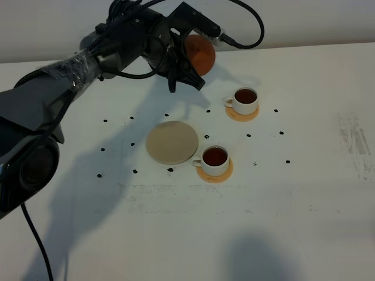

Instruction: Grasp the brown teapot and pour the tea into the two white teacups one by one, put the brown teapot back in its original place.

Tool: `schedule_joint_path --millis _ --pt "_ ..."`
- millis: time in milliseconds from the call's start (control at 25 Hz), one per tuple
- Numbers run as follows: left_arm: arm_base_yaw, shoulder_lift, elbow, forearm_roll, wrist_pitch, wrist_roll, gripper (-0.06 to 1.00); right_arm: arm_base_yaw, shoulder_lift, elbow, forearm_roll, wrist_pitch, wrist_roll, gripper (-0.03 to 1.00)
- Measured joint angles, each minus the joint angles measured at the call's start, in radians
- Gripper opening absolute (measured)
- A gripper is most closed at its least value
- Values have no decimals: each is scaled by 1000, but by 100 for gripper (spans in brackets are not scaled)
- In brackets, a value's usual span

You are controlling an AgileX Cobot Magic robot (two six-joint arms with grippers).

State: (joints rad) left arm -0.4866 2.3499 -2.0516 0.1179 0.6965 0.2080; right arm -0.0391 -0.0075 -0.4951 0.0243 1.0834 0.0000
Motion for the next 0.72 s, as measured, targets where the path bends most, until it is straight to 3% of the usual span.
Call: schedule_joint_path --millis 400,720 --pt "0 9 0 -51 53 -89 10 0 0 0 0 -1 0 45" --pt "0 74 -1 -89 57 -98 10 0 0 0 0 -1 0 45"
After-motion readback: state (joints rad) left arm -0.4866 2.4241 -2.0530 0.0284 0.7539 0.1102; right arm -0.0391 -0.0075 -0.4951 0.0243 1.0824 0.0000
